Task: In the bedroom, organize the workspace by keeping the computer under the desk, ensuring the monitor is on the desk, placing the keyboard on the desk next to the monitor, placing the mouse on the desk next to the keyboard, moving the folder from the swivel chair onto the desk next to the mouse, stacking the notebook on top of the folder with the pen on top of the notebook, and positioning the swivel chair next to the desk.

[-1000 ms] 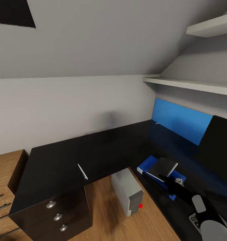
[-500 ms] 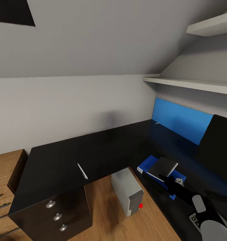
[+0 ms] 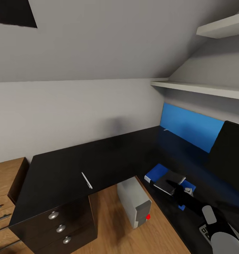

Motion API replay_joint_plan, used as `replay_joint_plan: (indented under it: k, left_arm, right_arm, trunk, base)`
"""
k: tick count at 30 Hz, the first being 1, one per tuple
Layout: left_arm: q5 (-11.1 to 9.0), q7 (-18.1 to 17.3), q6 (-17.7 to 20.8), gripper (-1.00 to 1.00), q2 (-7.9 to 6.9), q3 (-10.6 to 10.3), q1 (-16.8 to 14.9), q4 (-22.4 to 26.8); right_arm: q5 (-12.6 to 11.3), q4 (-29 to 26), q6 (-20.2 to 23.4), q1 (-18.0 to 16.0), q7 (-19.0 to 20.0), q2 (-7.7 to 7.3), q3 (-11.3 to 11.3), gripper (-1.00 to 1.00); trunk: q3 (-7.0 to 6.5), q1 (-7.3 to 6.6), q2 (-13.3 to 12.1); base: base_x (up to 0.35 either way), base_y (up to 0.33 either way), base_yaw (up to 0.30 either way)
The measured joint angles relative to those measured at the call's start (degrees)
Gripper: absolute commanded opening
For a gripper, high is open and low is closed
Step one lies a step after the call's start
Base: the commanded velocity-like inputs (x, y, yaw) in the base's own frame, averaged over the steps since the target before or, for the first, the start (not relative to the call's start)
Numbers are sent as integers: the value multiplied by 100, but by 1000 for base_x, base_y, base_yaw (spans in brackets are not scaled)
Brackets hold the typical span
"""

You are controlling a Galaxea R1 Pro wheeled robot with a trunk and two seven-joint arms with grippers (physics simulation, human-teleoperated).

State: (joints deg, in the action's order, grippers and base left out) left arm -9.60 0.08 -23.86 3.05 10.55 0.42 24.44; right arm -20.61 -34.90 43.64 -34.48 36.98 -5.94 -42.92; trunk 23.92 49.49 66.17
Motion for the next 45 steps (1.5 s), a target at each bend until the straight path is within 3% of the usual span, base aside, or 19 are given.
replay_joint_plan:
  k: [12,41,45]
  left_arm:
    - [2,-4,-5,100,0,6,0,2]
    - [2,-16,-9,100,0,6,0,5]
    - [8,-10,-9,100,0,6,0,2]
  right_arm:
    - [-11,0,4,0,-20,-5,0,100]
    - [-13,0,7,0,-28,-17,0,100]
    - [-11,0,8,0,-28,-21,3,100]
  trunk:
    - [0,0,0]
    - [-521,-637,-1162]
    - [-521,-637,-1164]
  base:
    - [0,0,0]
    - [0,0,0]
    - [0,0,0]
